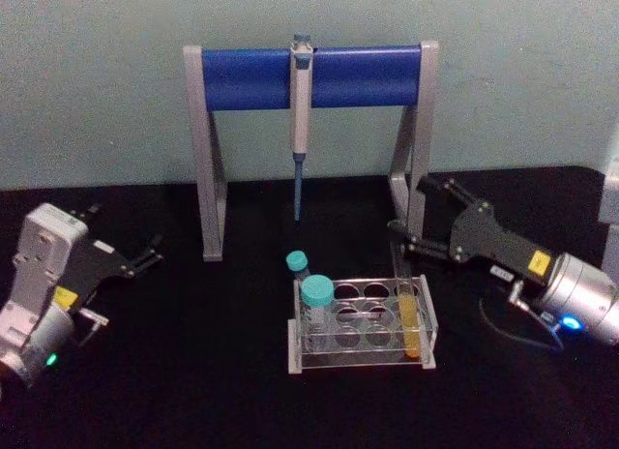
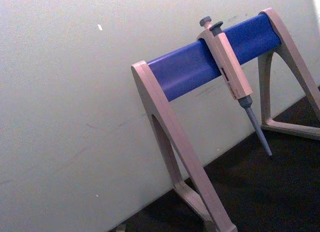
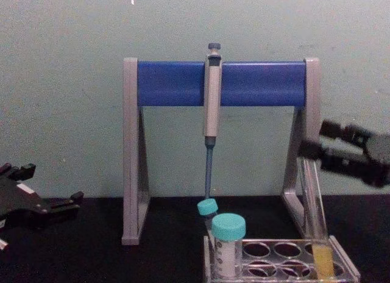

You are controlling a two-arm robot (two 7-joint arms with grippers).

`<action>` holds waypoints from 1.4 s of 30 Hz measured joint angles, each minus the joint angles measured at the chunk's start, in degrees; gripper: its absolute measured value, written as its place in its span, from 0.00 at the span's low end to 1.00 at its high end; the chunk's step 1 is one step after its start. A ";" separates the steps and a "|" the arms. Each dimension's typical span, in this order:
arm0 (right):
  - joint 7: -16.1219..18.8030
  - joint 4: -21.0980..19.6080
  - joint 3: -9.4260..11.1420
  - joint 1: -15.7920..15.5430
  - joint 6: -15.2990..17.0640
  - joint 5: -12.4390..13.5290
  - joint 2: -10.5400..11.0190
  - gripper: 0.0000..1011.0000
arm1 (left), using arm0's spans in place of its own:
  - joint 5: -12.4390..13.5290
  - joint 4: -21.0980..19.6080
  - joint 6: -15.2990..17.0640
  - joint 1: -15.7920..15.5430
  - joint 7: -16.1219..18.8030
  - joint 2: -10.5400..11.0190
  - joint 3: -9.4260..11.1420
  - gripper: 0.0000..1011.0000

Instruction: Pick up the test tube from the test tube rack, shake it, then place it back into the test tube rack.

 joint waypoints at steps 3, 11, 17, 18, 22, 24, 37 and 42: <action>-0.80 -1.05 1.50 -0.35 -1.88 0.39 -0.48 0.99 | 0.00 0.00 0.00 0.00 0.00 0.00 0.00 0.99; -11.86 -4.54 6.37 -3.95 -4.65 -3.36 -1.83 0.99 | 0.00 0.00 0.00 0.00 0.00 0.00 0.00 0.99; -21.30 -6.62 8.26 -6.81 -2.36 -8.60 -2.25 0.99 | 0.00 0.00 0.00 0.00 0.00 0.00 0.00 0.99; -23.81 -7.00 8.70 -7.60 -1.18 -9.83 -2.48 0.99 | 0.00 0.00 0.00 0.00 0.00 0.00 0.00 0.99; -29.22 -7.66 9.66 -9.26 2.07 -12.28 -3.27 0.99 | 0.00 0.00 0.00 0.00 0.00 0.00 0.00 0.99; -31.01 -7.74 9.89 -9.84 3.44 -13.13 -3.68 0.99 | 0.00 0.00 0.00 0.00 0.00 0.00 0.00 0.99; -37.56 -4.88 10.62 -11.54 10.80 -16.71 -7.18 0.99 | 0.00 0.00 0.00 -0.01 0.00 0.00 0.00 0.99; -37.47 -4.24 10.91 -11.34 11.28 -17.14 -7.73 0.99 | 0.00 0.00 0.00 0.00 0.00 0.00 0.00 0.99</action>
